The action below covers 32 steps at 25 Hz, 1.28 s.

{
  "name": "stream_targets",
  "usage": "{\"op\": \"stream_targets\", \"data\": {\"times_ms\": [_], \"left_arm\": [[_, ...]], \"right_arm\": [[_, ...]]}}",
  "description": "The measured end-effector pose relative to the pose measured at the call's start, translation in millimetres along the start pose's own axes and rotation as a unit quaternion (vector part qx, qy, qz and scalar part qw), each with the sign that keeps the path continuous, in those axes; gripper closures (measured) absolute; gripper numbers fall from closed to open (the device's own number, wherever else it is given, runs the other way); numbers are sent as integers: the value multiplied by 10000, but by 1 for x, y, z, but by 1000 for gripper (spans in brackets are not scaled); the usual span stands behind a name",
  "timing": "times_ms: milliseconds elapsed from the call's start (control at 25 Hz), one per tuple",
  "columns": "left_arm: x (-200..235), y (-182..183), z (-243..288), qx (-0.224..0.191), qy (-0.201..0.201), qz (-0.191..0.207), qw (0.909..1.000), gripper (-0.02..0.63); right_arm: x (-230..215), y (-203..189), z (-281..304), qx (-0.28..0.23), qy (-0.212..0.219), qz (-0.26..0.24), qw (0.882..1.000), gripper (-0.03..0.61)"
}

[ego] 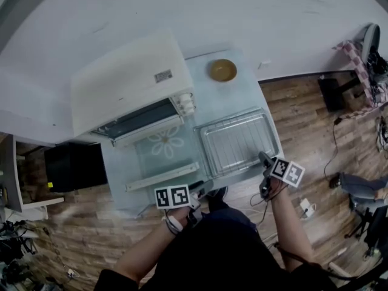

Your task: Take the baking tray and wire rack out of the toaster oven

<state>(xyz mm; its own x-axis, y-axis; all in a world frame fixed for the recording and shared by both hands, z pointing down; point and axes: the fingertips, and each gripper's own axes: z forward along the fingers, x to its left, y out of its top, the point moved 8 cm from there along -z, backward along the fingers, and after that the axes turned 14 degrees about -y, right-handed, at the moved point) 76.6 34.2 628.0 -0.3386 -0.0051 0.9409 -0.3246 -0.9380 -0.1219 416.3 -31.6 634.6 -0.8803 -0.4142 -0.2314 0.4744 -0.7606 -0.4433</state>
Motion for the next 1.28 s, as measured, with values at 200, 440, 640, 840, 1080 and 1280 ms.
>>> {"op": "stream_targets", "data": {"times_ms": [200,440,640,840,1080,1280], "left_arm": [[-1,8,-17,135,-184,105,9997,405],[-18,31,-38,200,-560,665,9960,407],[-53,74,-65,5,-599,2199,9737,417],[-112,125,-108,-769,-515,3696,9246,520],[-191,169,-165,-1799,-124,5371,8240,607],[-236,195,-213,-2634,79,5747,7748,607]], "right_arm": [[3,-1,-6,-342,-504,246,9978,155],[17,5,-40,-946,-673,120,9932,170],[77,27,-85,-2053,420,-306,9773,468],[179,44,-134,-2984,1580,-1703,9257,574],[283,53,-217,-4373,2409,-2933,8153,575],[332,56,-267,-4997,2662,-3403,7508,574]]}}
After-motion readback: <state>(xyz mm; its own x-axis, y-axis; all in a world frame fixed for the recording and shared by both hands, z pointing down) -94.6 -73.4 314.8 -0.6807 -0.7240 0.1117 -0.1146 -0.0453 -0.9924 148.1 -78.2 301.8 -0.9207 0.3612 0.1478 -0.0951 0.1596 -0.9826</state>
